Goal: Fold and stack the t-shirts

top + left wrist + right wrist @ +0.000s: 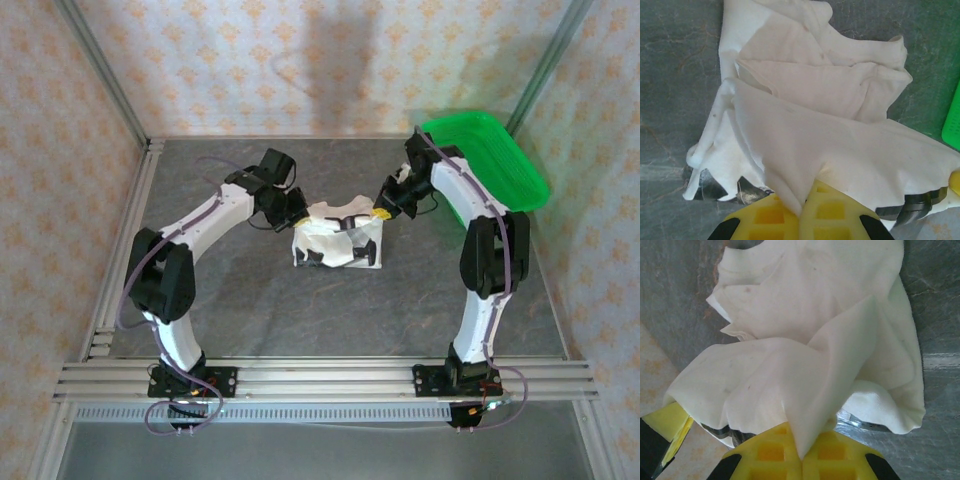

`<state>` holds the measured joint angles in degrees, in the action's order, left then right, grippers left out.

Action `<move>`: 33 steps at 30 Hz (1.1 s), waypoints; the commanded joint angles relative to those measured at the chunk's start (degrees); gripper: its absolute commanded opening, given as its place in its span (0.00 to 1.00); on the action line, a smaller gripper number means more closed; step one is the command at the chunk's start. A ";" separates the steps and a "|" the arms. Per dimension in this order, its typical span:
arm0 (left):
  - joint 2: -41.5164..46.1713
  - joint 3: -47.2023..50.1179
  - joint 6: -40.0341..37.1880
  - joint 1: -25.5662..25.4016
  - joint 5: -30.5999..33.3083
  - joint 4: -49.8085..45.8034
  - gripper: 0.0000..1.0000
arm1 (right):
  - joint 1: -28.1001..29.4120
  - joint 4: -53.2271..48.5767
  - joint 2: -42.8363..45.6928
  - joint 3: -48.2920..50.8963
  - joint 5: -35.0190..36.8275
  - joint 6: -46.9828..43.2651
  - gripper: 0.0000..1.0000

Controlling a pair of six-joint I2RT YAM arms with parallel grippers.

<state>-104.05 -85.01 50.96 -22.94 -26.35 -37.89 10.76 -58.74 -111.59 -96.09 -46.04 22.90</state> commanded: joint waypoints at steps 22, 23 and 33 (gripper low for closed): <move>-2.05 -19.02 -7.49 7.41 8.55 -7.90 0.66 | -3.21 0.85 1.67 -9.33 11.68 -5.12 0.63; -0.84 -17.78 -8.11 7.42 8.71 -7.78 0.66 | -3.13 2.63 3.90 -6.17 10.91 -5.21 0.66; 30.00 9.62 -17.29 7.28 21.17 2.86 0.82 | -3.20 21.09 35.41 29.60 18.27 -6.88 0.90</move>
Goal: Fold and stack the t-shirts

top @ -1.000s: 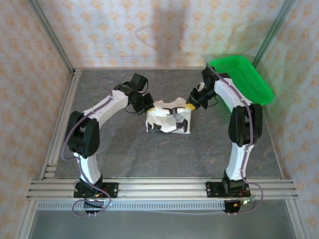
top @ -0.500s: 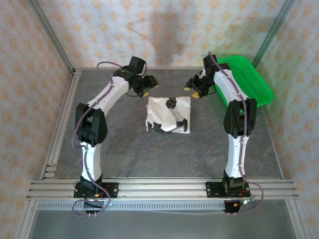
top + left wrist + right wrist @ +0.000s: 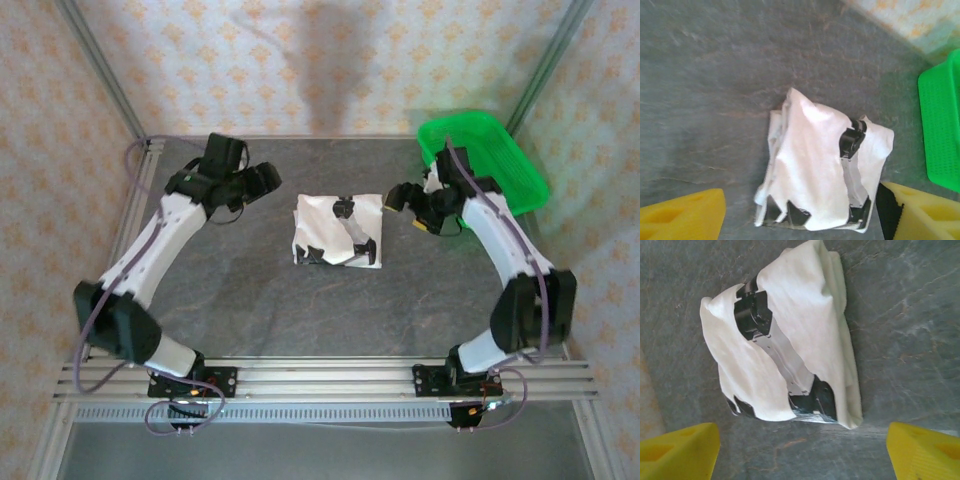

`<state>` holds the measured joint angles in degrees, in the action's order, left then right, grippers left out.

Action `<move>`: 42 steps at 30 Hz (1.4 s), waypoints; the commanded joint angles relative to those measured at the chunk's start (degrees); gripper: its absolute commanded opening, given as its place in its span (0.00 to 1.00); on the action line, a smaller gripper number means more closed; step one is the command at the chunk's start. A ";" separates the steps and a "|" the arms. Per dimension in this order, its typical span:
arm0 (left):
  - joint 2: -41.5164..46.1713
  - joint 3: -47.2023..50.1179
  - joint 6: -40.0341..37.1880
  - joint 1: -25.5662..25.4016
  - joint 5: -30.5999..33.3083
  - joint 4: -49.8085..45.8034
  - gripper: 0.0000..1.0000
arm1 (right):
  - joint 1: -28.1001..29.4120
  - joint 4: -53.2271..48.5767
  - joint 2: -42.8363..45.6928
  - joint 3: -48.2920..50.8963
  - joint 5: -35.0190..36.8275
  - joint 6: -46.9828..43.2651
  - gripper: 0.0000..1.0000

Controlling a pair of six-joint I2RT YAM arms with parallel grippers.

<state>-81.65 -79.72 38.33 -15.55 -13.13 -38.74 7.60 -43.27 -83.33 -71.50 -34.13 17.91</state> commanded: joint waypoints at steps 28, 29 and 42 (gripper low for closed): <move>8.98 57.93 -32.71 14.55 31.01 71.94 1.00 | -6.32 85.27 12.36 55.37 48.13 -12.45 1.00; 7.41 56.96 -33.10 14.74 30.56 72.47 1.00 | -7.33 85.99 11.28 54.88 45.68 -12.06 1.00; -4.00 56.96 -36.40 14.41 19.58 84.32 1.00 | -7.60 95.28 -4.95 50.35 38.08 -17.92 0.99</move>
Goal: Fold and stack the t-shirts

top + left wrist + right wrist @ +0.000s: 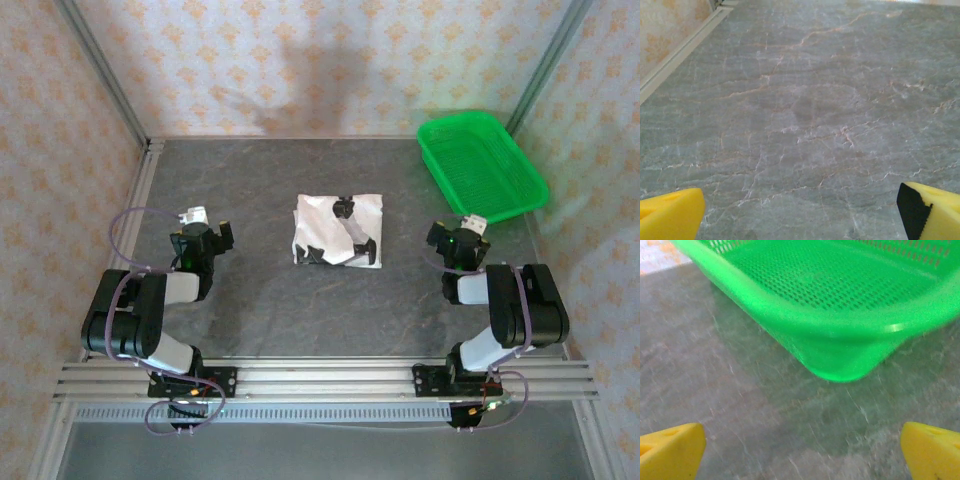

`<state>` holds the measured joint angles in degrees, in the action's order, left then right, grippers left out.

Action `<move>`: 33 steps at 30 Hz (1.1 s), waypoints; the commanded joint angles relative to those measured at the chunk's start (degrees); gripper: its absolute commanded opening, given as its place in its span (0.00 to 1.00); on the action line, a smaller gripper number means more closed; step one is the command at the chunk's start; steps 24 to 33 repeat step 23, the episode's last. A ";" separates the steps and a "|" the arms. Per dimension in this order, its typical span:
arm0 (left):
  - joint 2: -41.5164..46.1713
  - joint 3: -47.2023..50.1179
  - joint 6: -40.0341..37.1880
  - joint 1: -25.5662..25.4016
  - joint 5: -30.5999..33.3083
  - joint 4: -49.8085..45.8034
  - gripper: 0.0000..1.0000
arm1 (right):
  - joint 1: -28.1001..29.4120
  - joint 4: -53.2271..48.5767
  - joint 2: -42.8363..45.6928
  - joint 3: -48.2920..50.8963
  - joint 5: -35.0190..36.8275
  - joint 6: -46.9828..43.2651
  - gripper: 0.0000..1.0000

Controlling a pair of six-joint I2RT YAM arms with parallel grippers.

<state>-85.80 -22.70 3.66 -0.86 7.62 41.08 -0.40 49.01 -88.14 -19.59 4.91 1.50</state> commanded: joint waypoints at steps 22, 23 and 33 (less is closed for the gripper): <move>0.00 -1.46 -3.22 -2.21 1.48 1.99 1.00 | 0.40 1.52 -0.02 -2.26 -4.72 -2.93 0.99; 0.02 -1.47 -3.22 -2.21 1.49 1.99 1.00 | 0.40 2.16 -0.14 -2.04 -4.21 -2.72 0.99; 0.02 -1.47 -3.22 -2.21 1.49 1.99 1.00 | 0.40 2.16 -0.14 -2.04 -4.21 -2.72 0.99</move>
